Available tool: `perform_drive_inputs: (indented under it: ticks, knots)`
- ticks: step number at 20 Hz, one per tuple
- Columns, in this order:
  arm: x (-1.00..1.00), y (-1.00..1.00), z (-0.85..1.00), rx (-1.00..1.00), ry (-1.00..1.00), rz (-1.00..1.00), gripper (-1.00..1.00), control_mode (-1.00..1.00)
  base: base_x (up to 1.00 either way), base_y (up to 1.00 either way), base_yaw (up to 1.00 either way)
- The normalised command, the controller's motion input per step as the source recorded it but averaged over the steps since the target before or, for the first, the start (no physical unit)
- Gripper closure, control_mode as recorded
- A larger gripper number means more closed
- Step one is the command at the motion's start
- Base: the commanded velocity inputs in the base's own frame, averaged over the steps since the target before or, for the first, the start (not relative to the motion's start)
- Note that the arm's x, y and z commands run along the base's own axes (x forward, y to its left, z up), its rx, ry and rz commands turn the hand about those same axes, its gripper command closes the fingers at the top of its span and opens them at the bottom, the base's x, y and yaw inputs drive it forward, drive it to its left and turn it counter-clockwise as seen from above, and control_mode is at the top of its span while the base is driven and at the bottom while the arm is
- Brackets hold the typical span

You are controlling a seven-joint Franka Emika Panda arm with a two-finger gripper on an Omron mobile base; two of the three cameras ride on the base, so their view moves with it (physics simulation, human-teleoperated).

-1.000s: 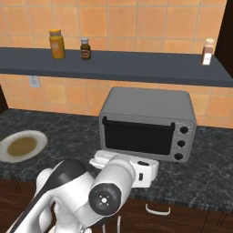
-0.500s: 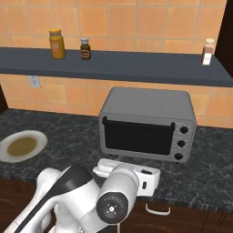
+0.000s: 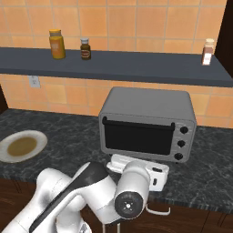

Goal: Pick up the kebab skewer and baguette bread, and place them inside the toaster oven. Close the toaster oven door and start by setting the timer.

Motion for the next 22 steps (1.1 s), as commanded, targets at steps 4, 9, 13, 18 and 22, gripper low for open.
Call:
perform_drive_inputs:
  ticks: [4, 9, 13, 18, 22]
  knots:
    - [0.26, -0.53, -0.34, 0.01, -0.11, 0.00, -1.00, -1.00, 0.00, 0.00, 0.00]
    - [0.61, -0.55, -0.11, 0.01, -0.15, 0.00, -1.00, -1.00, 0.00, 0.00, 0.00]
    - [0.58, -0.62, -0.29, 0.00, -0.11, 0.00, -1.00, -1.00, 0.00, 0.00, 0.00]
    - [0.33, -0.57, -0.14, 0.00, -0.04, 0.00, -1.00, -1.00, 0.00, 0.00, 0.00]
    - [0.08, -0.41, 0.00, 0.00, 0.00, 0.00, -1.00, -1.00, 0.00, 0.00, 0.00]
